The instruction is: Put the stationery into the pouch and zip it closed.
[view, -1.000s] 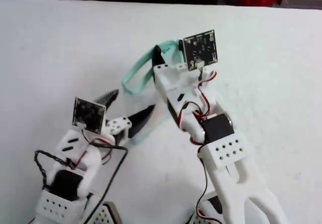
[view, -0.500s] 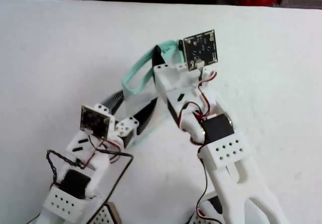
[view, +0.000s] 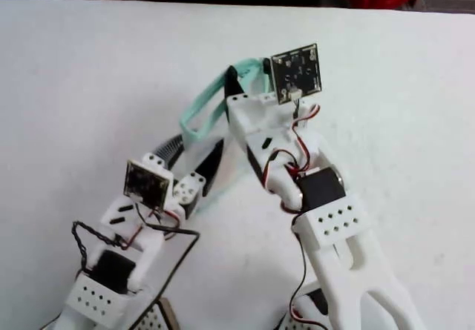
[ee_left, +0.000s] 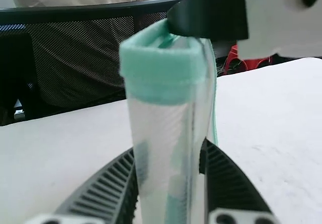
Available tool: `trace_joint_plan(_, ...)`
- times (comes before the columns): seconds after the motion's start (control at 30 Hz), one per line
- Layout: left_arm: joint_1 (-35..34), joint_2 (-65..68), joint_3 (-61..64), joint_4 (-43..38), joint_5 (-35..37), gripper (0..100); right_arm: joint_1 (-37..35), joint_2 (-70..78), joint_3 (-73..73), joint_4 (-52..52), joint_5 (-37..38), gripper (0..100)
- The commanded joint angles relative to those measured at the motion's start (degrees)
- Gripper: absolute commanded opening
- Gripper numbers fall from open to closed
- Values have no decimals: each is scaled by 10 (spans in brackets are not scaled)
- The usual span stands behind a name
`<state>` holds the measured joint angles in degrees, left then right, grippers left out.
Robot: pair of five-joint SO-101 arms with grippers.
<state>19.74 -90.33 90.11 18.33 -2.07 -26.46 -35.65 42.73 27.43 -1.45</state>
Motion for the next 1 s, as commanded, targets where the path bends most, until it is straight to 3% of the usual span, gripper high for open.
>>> trace_joint_plan(0.0,32,-6,4,-16,-9,162,1,13,48,5,2,204)
trace_joint_plan(0.3,42,-7,9,-18,-8,159,2,7,26,22,2,208)
trace_joint_plan(0.5,46,-7,17,-18,-6,16,3,-71,-34,153,1,208)
trace_joint_plan(0.73,44,-9,21,-18,-5,41,17,-146,-55,201,1,228)
trace_joint_plan(0.87,43,-9,22,-18,-6,41,68,-138,-125,230,-3,303)
trace_joint_plan(0.97,44,-9,25,-18,-5,41,82,-97,-193,276,-8,299)
